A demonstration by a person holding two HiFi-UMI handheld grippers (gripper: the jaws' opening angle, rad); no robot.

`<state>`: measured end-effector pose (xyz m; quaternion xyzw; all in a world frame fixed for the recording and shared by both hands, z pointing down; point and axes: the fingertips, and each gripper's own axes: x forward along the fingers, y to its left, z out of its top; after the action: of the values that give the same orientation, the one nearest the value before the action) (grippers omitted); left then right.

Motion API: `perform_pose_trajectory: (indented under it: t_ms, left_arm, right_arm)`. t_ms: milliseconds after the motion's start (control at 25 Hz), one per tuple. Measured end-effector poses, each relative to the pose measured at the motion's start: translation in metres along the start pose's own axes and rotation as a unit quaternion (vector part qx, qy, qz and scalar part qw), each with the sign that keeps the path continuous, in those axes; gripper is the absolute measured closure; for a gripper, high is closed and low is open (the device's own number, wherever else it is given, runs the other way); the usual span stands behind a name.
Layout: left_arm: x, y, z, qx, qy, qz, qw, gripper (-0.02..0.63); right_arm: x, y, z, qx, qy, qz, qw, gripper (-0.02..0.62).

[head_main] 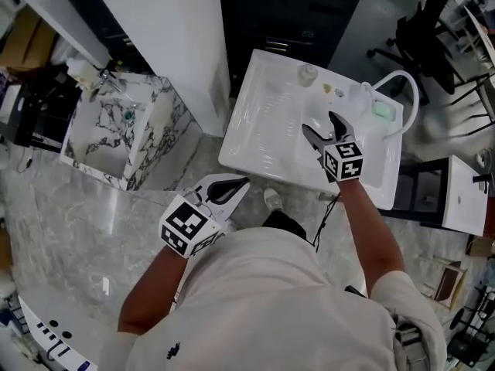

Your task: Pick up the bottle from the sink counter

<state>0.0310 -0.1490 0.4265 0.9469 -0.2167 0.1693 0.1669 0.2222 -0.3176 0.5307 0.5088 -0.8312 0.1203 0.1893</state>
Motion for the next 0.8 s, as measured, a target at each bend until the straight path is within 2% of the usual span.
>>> perform_pose_trajectory:
  t_ms: [120,440,800]
  left_arm:
    - [0.011,0.012,0.009,-0.027,-0.009,0.021,0.9994,0.600]
    - [0.049,0.039,0.027,-0.049,-0.011,0.078,0.9957,0.600]
    - [0.067,0.055,0.032,-0.080,0.001,0.136,0.9874,0.600]
  right_arm:
    - [0.026,-0.024,0.002,-0.009,0.011,0.013,1.000,0.201]
    - [0.102,-0.090,-0.006,0.000,0.026,0.013,1.000,0.201]
    - [0.175,-0.128,-0.019,0.007,0.039,0.012,0.999,0.172]
